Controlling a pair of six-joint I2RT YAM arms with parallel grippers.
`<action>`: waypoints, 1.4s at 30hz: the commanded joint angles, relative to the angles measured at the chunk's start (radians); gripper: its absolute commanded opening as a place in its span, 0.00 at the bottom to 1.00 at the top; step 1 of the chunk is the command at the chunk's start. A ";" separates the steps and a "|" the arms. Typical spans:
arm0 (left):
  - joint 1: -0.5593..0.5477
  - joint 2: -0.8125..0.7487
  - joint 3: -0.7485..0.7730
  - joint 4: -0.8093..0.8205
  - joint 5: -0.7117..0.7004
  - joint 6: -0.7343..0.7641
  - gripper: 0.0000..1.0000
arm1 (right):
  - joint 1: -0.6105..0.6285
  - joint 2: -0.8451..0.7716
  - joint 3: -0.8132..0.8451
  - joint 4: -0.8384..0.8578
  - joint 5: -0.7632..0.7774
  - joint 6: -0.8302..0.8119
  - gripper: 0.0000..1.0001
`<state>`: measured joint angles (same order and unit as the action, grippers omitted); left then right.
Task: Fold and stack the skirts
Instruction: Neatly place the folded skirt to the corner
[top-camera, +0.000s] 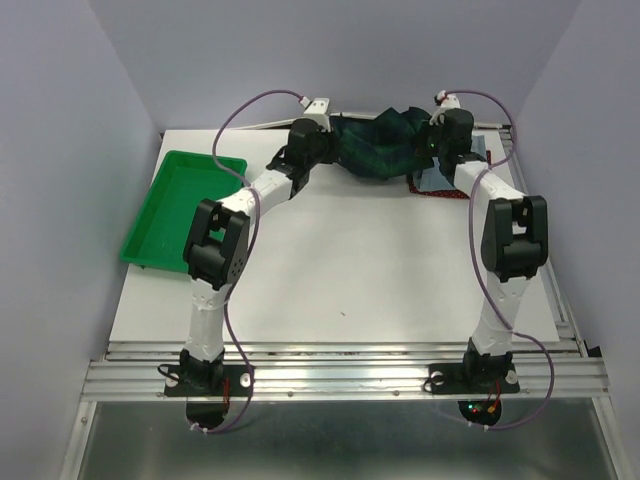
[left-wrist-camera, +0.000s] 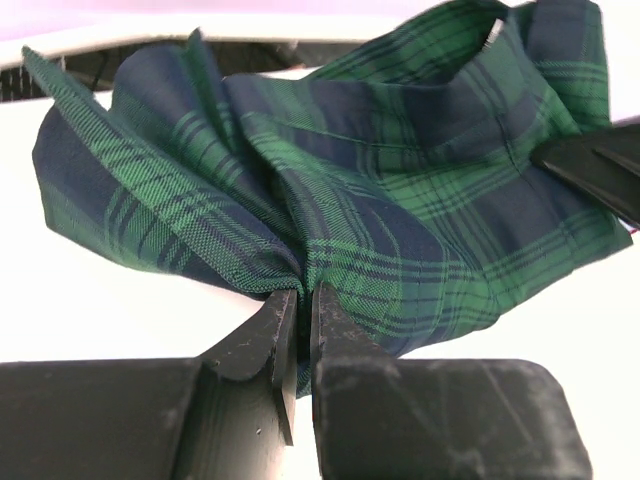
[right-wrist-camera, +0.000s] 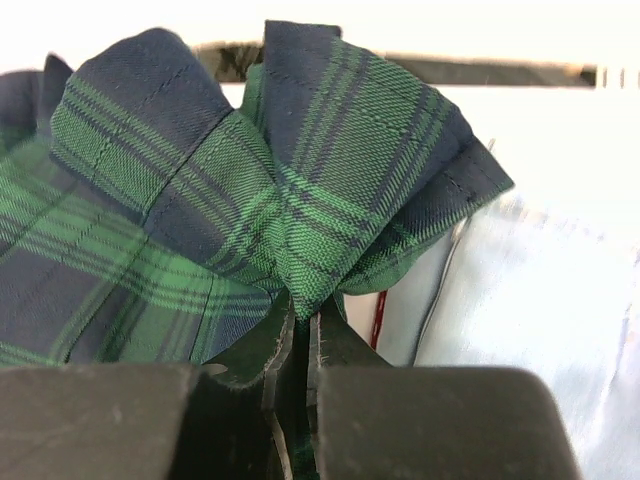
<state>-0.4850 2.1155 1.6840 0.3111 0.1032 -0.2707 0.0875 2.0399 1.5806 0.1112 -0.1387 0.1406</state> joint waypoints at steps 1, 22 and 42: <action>-0.006 0.011 0.129 0.151 0.035 0.007 0.00 | -0.048 -0.018 0.159 0.114 -0.009 0.028 0.01; -0.182 0.346 0.578 0.381 0.172 0.051 0.00 | -0.396 -0.092 0.200 0.157 -0.091 0.007 0.01; -0.190 0.451 0.487 0.352 0.190 0.087 0.20 | -0.420 0.082 -0.008 0.188 -0.119 -0.013 0.20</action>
<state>-0.6849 2.6694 2.2169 0.6476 0.2810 -0.1925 -0.3325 2.1269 1.5368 0.2680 -0.2619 0.1345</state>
